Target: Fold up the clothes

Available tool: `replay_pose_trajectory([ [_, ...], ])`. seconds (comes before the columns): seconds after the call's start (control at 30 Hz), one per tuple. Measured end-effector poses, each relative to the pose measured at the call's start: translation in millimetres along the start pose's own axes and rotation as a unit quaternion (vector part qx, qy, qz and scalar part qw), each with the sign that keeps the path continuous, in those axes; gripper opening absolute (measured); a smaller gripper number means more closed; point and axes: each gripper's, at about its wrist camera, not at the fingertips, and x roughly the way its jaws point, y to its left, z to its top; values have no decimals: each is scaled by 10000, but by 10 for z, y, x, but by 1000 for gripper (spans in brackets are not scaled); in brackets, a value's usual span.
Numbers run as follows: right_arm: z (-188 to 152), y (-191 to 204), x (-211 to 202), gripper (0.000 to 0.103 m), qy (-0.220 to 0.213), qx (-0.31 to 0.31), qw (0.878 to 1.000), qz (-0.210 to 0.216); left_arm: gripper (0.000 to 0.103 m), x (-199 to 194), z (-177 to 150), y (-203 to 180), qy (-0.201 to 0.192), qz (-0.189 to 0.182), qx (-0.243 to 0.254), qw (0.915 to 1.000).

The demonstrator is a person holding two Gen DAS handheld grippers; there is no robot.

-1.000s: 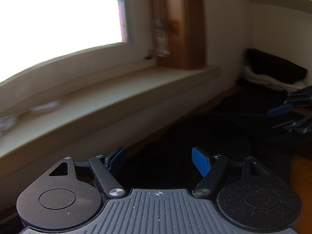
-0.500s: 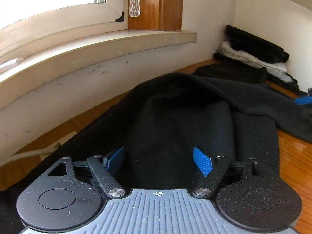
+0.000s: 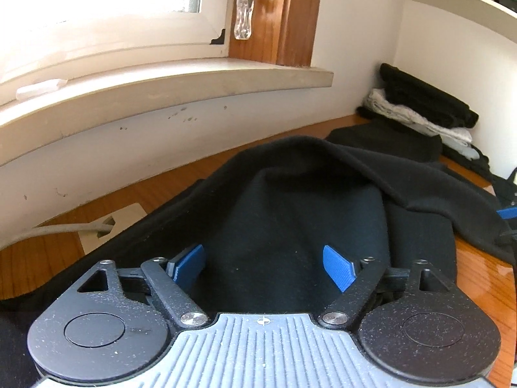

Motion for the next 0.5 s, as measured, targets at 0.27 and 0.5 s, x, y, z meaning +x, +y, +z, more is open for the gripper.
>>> replay_pose_trajectory([
  [0.27,215,-347,42,4,-247,-152,9990,-353,84,-29,-22,2,-16,-26,17,10000],
  [0.5,1260,-901,200,4,-673,-419,9912,-1058,85,-46,-26,23,-57,-58,-18,10000],
])
